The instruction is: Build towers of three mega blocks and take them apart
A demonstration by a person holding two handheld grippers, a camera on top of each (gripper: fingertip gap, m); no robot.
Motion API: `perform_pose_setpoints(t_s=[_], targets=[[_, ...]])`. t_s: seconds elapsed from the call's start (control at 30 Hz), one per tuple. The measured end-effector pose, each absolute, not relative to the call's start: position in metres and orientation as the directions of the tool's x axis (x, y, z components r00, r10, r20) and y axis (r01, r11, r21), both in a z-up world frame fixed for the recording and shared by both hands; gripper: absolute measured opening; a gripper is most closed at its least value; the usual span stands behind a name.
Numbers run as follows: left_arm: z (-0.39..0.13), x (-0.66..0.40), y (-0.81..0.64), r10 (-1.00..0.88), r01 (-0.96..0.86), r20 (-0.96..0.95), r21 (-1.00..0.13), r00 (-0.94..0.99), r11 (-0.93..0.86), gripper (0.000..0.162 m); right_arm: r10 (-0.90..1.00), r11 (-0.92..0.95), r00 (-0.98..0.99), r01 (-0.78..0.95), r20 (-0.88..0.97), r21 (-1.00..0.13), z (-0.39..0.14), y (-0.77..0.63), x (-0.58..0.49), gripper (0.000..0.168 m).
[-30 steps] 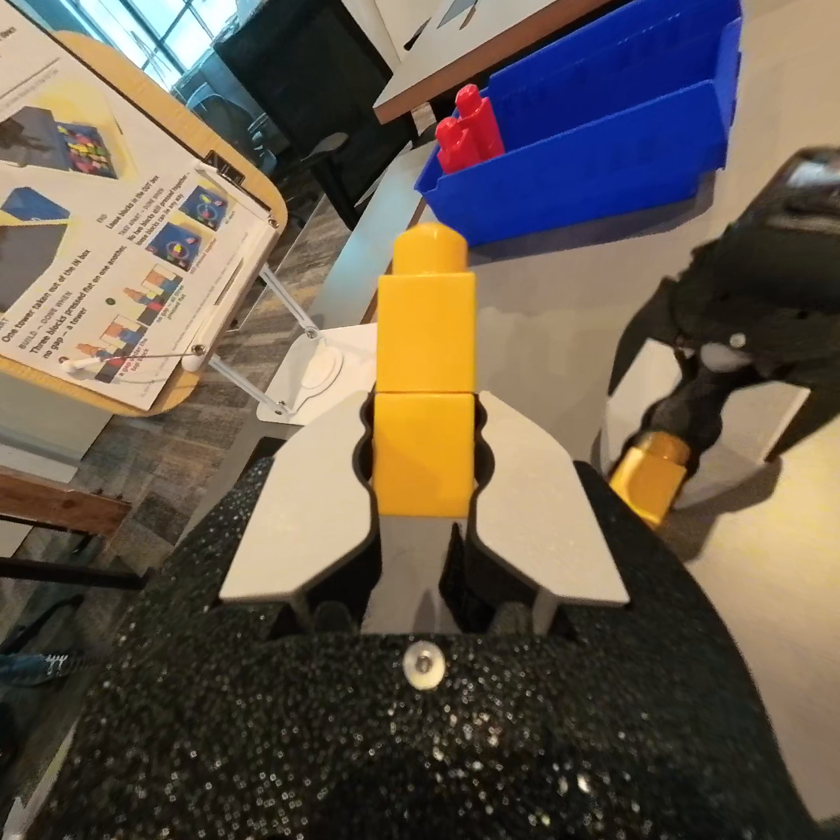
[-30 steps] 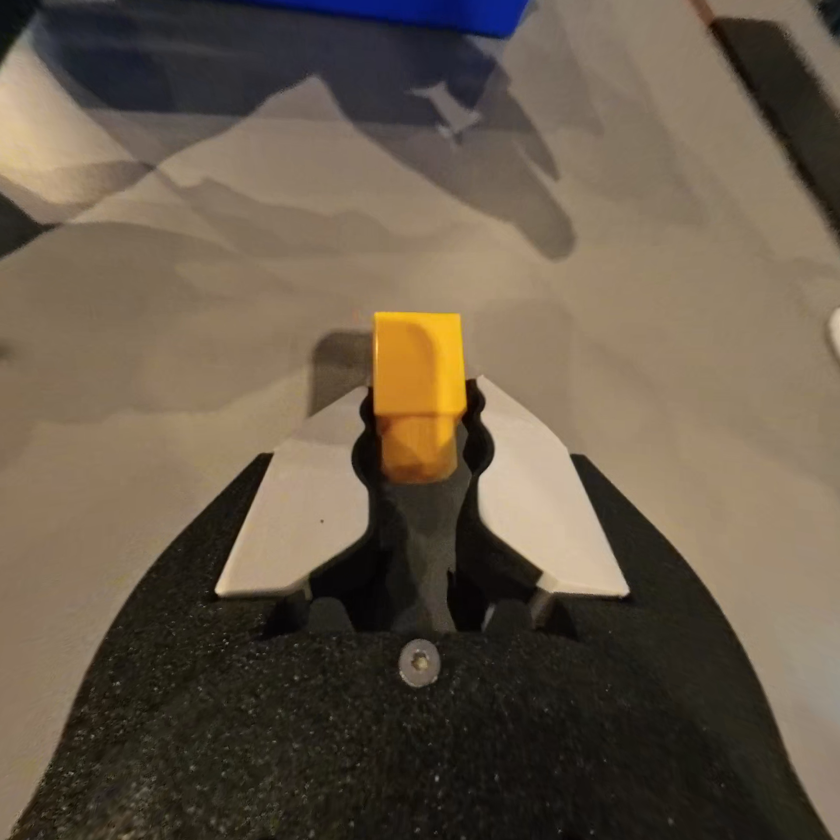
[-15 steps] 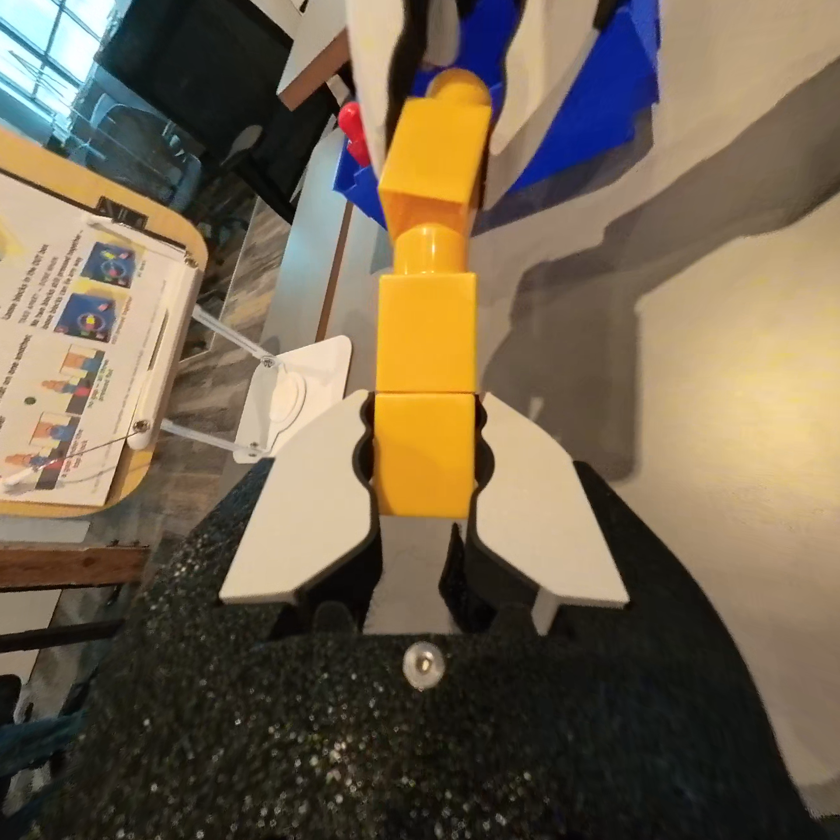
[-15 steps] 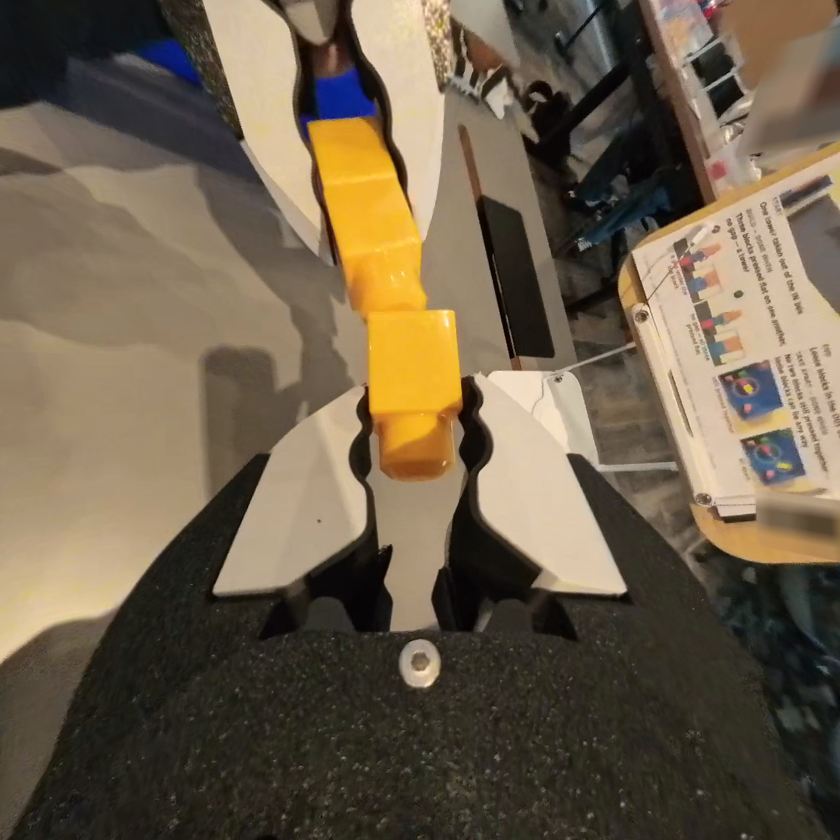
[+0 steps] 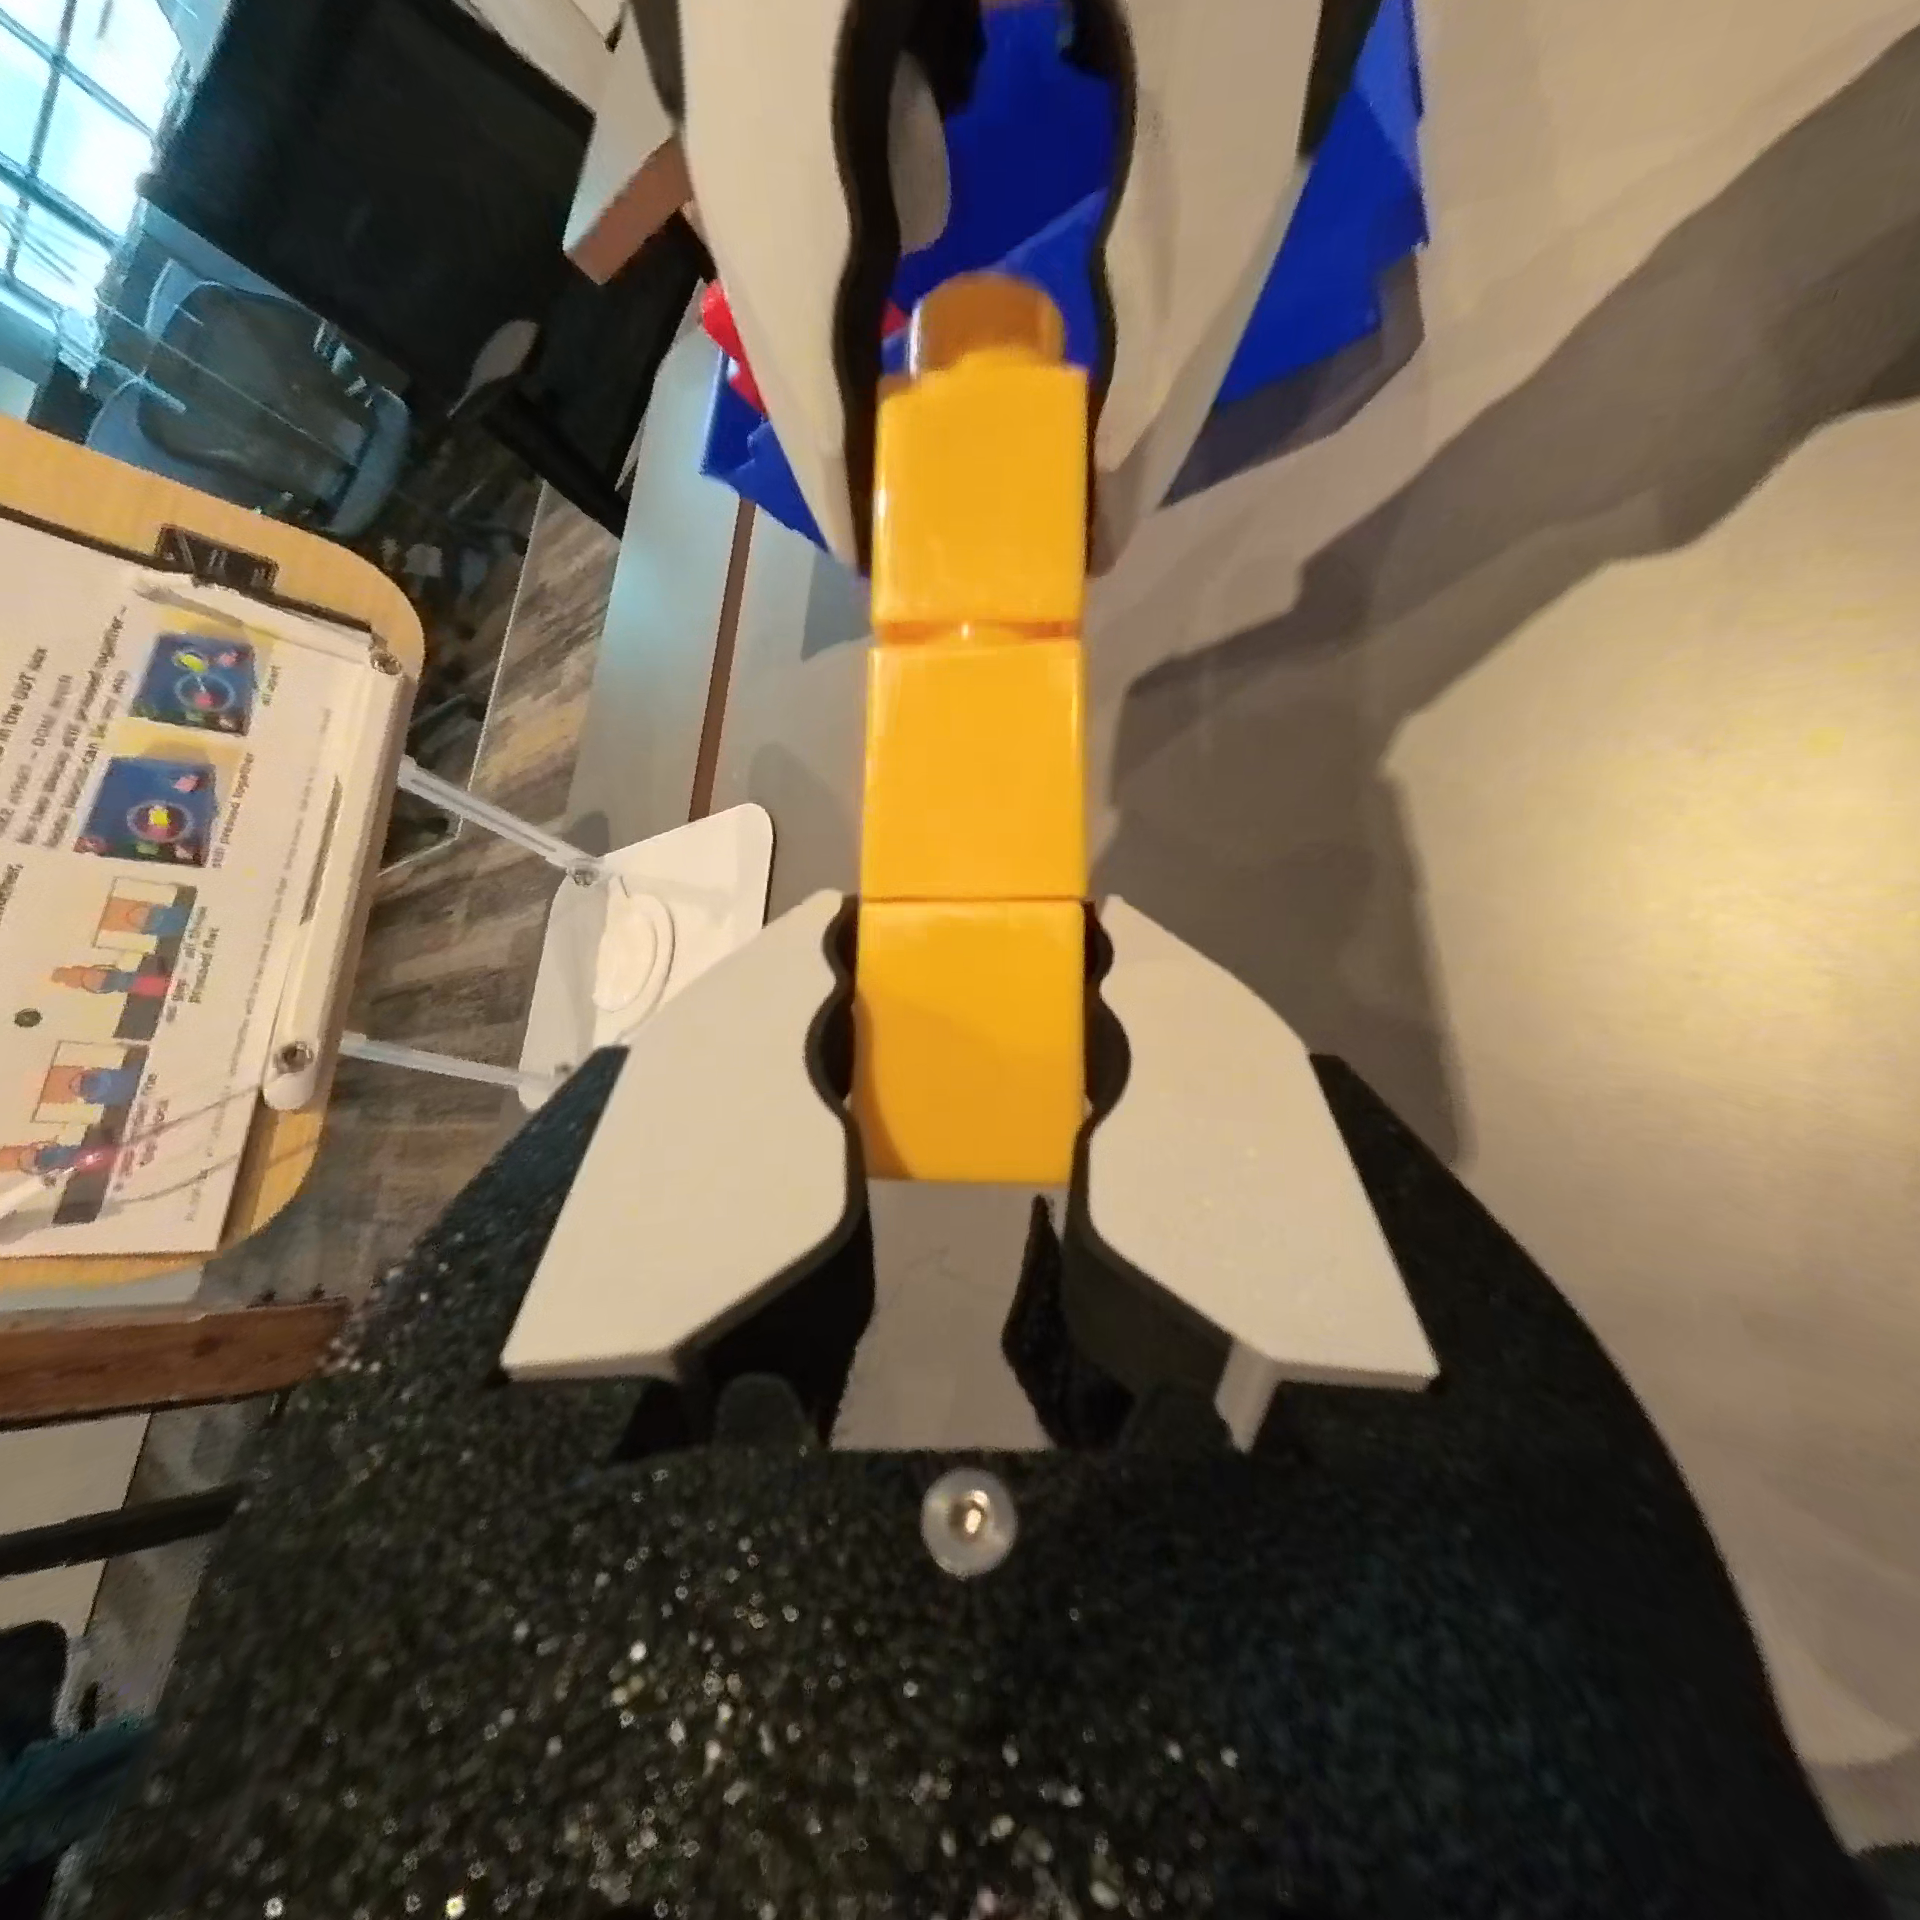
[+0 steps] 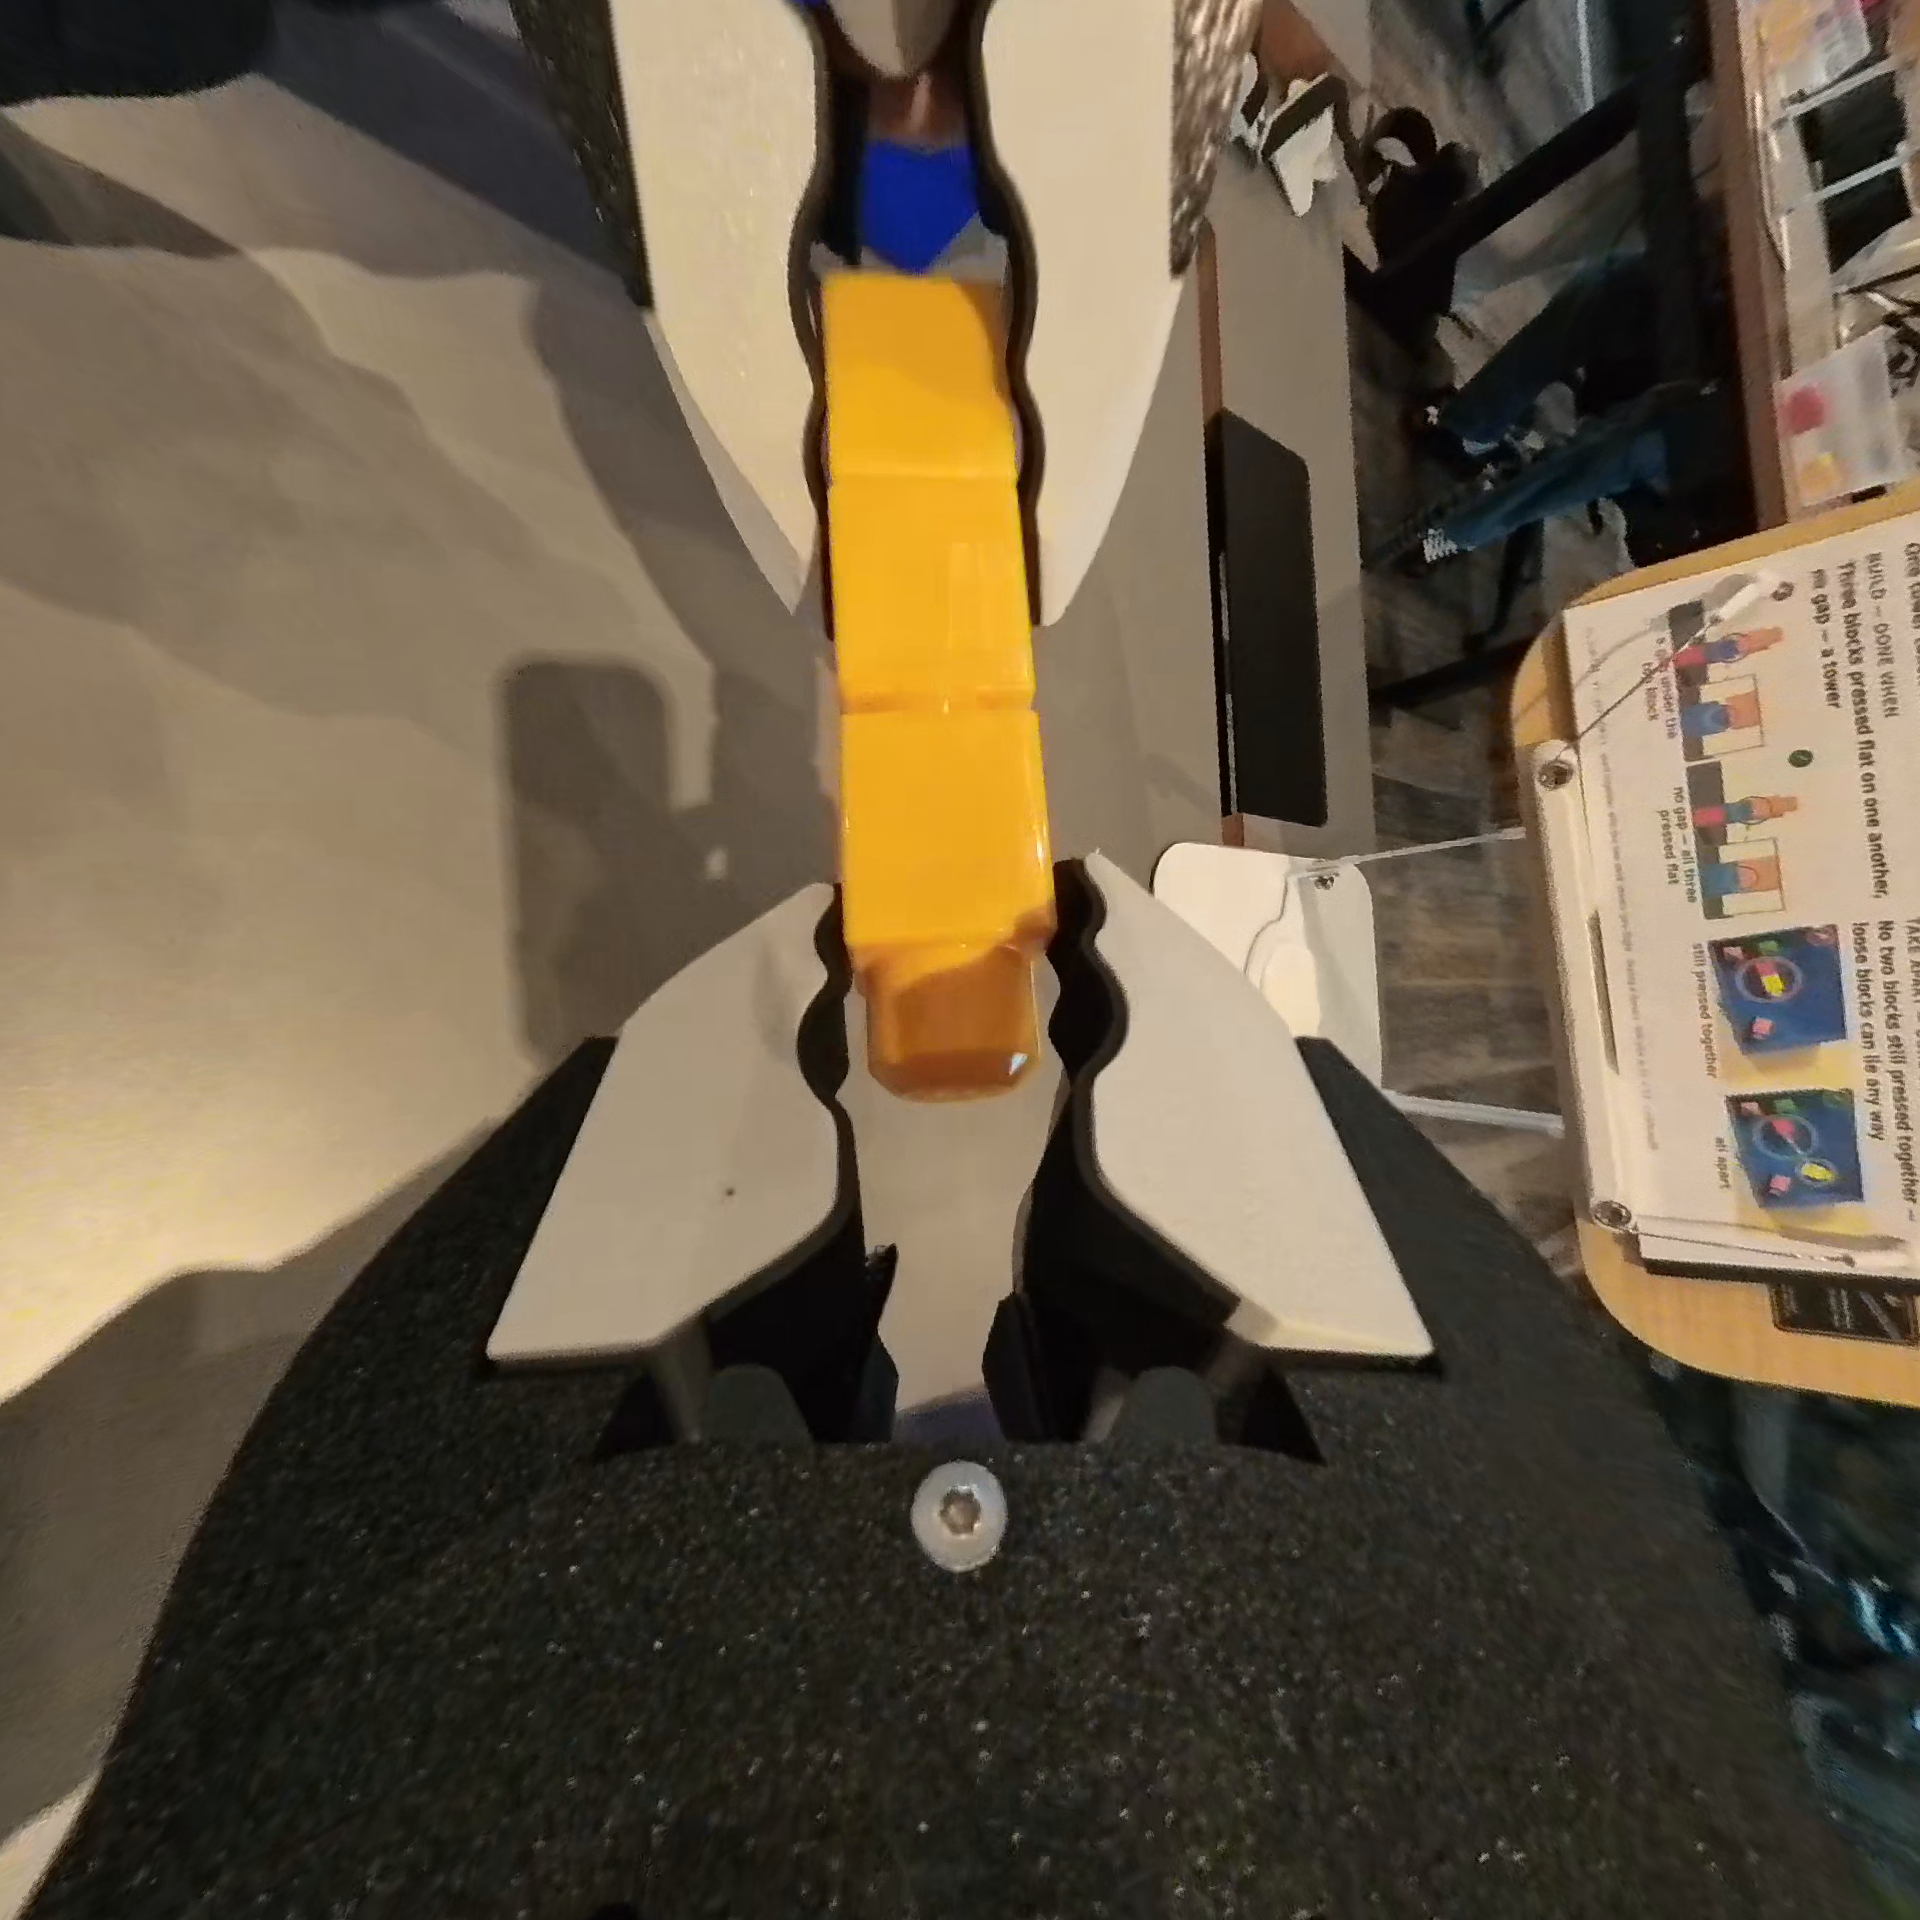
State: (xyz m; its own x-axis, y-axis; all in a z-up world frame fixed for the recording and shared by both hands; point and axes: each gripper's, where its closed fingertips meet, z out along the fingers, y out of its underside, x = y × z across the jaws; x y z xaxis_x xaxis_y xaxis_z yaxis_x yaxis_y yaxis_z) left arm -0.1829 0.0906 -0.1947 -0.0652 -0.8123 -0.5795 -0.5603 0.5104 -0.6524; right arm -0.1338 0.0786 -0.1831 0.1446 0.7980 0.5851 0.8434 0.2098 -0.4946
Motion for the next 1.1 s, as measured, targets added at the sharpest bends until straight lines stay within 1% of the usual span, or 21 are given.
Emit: perform_pose_setpoints(t_s=[0.1,0.2,0.4,0.57,0.67,0.73,0.87,0.97,1.0,1.1], targets=[[-0.184,-0.178,0.080,-0.806,-0.503,-0.588,-0.675,-0.075,0.539,0.039,0.792,0.209,0.141,0.852,0.594,-0.480,-0.190,0.081,-0.131,0.037],[-0.189,-0.180,0.085,-0.805,-0.553,-0.589,-0.647,-0.074,0.525,0.039,0.783,0.228,0.155,0.829,0.602,-0.510,-0.190,0.080,-0.133,0.037],[-0.185,-0.178,0.083,-0.805,-0.506,-0.588,-0.674,-0.073,0.538,0.039,0.765,0.254,0.171,0.807,0.621,-0.534,-0.186,0.080,-0.133,0.037],[-0.175,-0.176,0.073,-0.810,-0.424,-0.580,-0.714,-0.087,0.557,0.039,0.784,0.272,0.184,0.757,0.593,-0.594,-0.185,0.075,-0.136,0.037],[-0.175,-0.176,0.071,-0.804,-0.418,-0.587,-0.709,-0.096,0.568,0.039,0.790,0.274,0.183,0.748,0.585,-0.604,-0.186,0.074,-0.136,0.037],[-0.174,-0.176,0.071,-0.807,-0.404,-0.583,-0.718,-0.094,0.567,0.039,0.804,0.281,0.196,0.706,0.561,-0.650,-0.182,0.072,-0.138,0.037],[-0.160,-0.176,0.070,-0.813,-0.287,-0.580,-0.770,-0.057,0.569,0.039,0.817,0.295,0.247,0.596,0.521,-0.746,-0.162,0.065,-0.144,0.037],[-0.145,-0.177,0.072,-0.825,-0.169,-0.565,-0.813,0.000,0.557,0.039,0.812,0.305,0.287,0.534,0.508,-0.789,-0.146,0.064,-0.146,0.054],[-0.140,-0.179,0.071,-0.836,-0.119,-0.549,-0.830,0.006,0.545,0.039,0.806,0.310,0.302,0.517,0.510,-0.798,-0.142,0.064,-0.145,0.056],[-0.129,-0.184,0.065,-0.860,-0.015,-0.511,-0.860,-0.004,0.511,0.039,0.794,0.354,0.329,0.433,0.511,-0.829,-0.126,0.060,-0.148,0.050]])
